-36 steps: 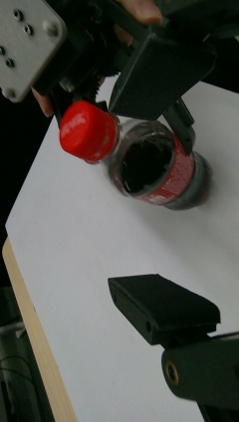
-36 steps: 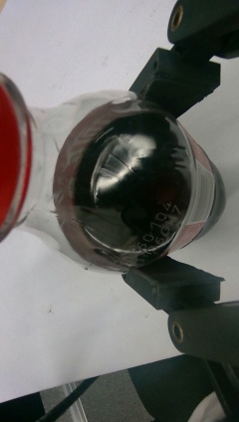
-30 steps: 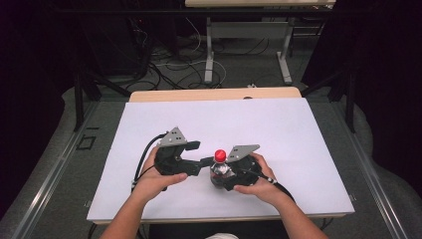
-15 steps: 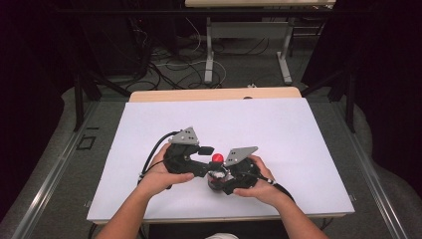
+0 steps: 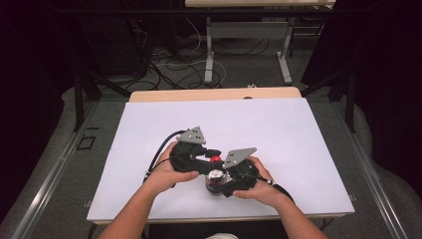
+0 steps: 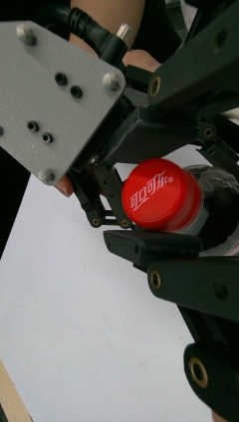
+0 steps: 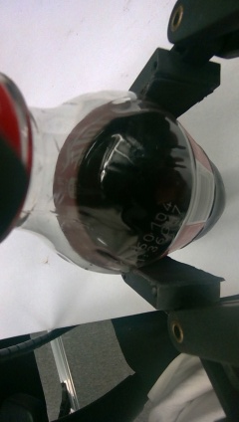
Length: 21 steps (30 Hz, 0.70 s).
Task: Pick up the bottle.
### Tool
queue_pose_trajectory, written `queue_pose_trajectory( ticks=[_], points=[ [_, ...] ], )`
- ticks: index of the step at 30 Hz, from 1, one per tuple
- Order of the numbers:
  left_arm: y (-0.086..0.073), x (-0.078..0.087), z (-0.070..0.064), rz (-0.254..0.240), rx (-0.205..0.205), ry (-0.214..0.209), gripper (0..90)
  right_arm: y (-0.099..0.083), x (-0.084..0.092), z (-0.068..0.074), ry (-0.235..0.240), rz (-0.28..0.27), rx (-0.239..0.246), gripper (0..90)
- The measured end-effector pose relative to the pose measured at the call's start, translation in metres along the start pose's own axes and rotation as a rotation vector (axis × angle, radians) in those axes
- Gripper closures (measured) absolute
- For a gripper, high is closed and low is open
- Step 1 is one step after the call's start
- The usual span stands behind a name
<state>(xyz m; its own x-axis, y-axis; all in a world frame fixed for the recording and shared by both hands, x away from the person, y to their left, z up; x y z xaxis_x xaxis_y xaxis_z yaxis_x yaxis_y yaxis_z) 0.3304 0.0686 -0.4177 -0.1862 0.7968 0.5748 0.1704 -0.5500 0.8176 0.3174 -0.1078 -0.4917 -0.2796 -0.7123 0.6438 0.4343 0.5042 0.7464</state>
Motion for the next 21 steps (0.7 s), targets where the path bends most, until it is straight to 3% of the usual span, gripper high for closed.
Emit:
queue_pose_trajectory(
  ticks=[4, 8, 9, 11, 13, 14, 21],
  points=[
    [-0.001, 0.000, -0.001, -0.002, -0.004, 0.015, 60.1, 0.000, -0.001, 0.001, -0.001, 0.001, -0.007, 29.5],
    [-0.001, 0.001, -0.004, -0.008, 0.002, 0.056, 60.4, 0.000, -0.001, 0.000, -0.014, -0.011, -0.005, 29.6],
    [0.000, 0.000, -0.007, -0.018, 0.018, 0.088, 60.5, 0.000, -0.001, 0.000, -0.011, -0.013, -0.013, 29.6],
    [0.000, 0.000, -0.008, -0.011, 0.025, 0.097, 60.6, 0.000, -0.002, 0.000, -0.020, -0.026, -0.020, 29.6],
    [0.002, -0.001, -0.014, -0.004, 0.029, 0.154, 60.6, 0.001, -0.002, 0.000, -0.032, -0.033, -0.024, 29.7],
    [0.002, -0.001, -0.014, -0.004, 0.029, 0.154, 60.7, 0.001, -0.002, -0.001, -0.031, -0.029, -0.024, 29.7],
    [0.006, -0.007, -0.024, -0.003, 0.067, 0.293, 60.8, 0.001, -0.002, -0.001, -0.073, -0.043, -0.053, 29.8]
  ],
)
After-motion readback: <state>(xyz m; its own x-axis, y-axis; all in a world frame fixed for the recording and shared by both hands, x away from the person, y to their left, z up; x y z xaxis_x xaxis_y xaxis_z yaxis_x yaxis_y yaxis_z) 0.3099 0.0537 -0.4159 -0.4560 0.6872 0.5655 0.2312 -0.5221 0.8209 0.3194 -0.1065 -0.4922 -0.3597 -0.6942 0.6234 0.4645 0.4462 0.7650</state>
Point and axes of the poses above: each handheld gripper's, and its own axes: x roughly backward along the jaws, y roughly out of its top, z roughly to its left, the point moved 1 cm from there along -x, roughly forward along the jaws, and after that the axes turned 10 degrees about -x, right-handed, at the moved point
